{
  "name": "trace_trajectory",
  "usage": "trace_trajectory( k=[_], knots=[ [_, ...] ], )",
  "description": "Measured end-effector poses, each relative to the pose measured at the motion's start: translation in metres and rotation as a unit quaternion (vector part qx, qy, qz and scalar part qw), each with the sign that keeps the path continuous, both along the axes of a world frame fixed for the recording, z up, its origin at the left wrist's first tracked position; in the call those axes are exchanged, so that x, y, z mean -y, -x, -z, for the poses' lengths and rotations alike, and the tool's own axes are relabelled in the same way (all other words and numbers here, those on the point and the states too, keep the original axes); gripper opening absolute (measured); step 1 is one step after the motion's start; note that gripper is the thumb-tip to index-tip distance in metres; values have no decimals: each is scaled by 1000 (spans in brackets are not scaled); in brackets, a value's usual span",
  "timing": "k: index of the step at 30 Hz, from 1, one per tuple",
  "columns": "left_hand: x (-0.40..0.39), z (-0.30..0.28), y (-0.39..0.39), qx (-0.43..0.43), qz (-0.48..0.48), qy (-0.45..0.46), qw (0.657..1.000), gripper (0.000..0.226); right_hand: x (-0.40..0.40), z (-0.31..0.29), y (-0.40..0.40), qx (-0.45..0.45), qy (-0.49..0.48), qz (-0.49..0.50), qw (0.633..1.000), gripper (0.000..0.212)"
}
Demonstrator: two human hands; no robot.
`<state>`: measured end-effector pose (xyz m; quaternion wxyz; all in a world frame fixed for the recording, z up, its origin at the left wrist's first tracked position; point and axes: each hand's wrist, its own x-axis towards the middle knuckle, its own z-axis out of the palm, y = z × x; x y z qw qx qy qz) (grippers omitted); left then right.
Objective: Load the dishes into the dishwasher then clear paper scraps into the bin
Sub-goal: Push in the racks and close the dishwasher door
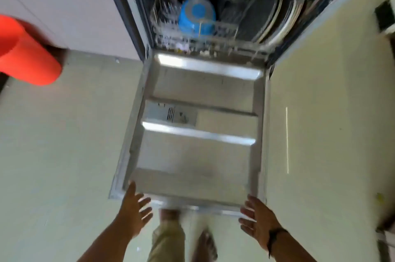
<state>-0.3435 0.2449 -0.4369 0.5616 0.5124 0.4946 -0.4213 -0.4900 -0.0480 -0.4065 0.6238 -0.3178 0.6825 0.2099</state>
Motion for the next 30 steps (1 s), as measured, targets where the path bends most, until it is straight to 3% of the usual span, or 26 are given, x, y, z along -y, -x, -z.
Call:
trace_trajectory(
  k=[4,7,10,15,19,24,30],
  knots=[
    [-21,45,53,-38,-87,-45,994,82,-35,52,55,-56,-34,37,997,67],
    [-24,84,69,-55,-132,-52,988,85,-49,97,70,-66,-28,170,983,80],
    [-27,121,68,-53,-207,-33,976,80,-54,139,69,-21,-28,330,943,88],
    [-23,163,70,-5,-276,16,961,56,-69,187,56,105,-8,437,893,66],
    [-10,167,55,29,-324,2,946,33,-70,193,52,129,13,451,883,59],
    [-12,110,61,18,-325,8,945,35,-67,143,57,108,17,466,878,65],
    [-6,-67,44,32,-261,12,965,36,-56,-33,38,80,72,423,900,74]
  ],
)
